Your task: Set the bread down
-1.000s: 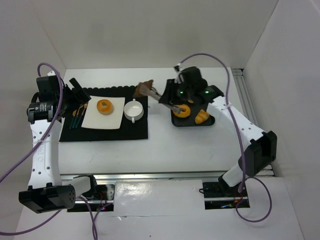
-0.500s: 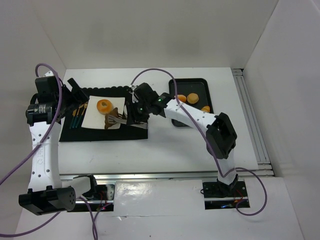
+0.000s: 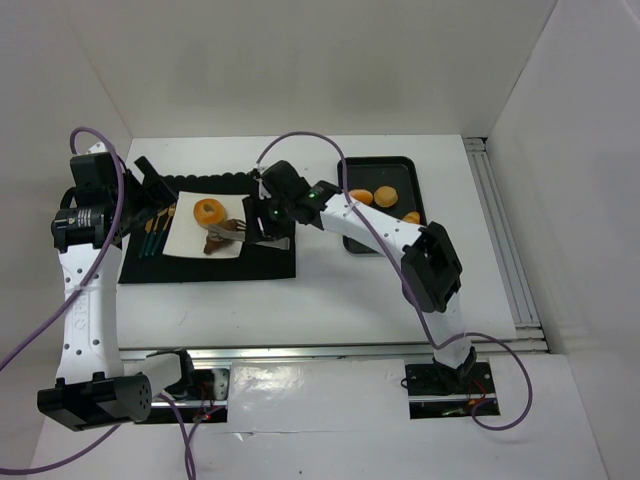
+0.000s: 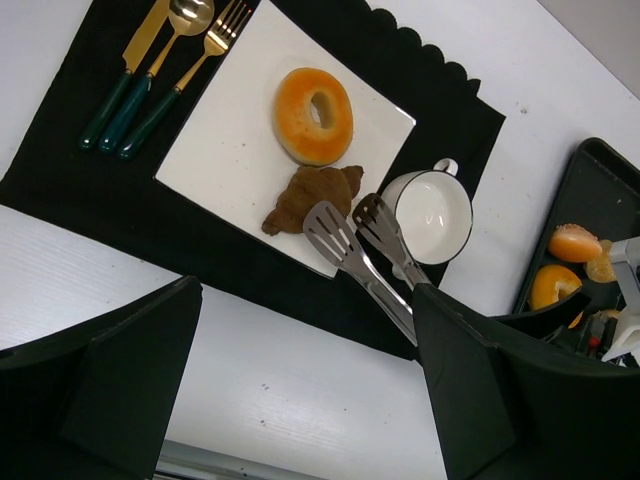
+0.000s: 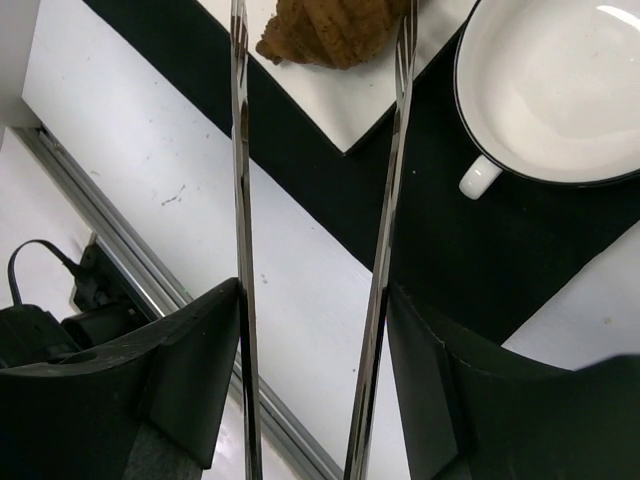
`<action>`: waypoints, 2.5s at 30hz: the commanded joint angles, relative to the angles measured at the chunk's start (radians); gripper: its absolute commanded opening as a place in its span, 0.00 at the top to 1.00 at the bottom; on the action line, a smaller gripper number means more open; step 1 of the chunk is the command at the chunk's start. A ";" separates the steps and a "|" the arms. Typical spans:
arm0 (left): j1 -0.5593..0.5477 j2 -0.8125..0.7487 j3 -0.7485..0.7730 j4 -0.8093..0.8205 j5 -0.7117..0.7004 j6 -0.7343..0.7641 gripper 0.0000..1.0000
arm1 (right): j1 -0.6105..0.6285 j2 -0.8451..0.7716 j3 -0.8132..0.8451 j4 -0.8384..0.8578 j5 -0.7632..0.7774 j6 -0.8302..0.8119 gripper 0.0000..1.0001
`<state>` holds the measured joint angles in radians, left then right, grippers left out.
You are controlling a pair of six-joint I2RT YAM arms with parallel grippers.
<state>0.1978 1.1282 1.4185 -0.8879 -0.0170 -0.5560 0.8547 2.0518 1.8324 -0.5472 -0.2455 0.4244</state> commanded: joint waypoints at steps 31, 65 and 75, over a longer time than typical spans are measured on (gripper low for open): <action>0.006 -0.010 0.019 0.024 0.046 -0.004 0.00 | -0.759 -0.786 -0.739 -0.169 0.218 0.129 0.34; 0.006 -0.001 0.028 0.033 0.046 -0.004 0.00 | -0.642 -0.748 -0.489 -0.160 0.202 0.062 0.65; 0.006 -0.010 0.088 -0.006 0.028 -0.013 0.00 | -0.093 -0.345 -0.037 -0.051 0.242 0.033 0.65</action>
<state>0.1978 1.1297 1.4342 -0.8978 0.0162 -0.5568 0.6678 1.5818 1.6566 -0.6590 -0.0044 0.4965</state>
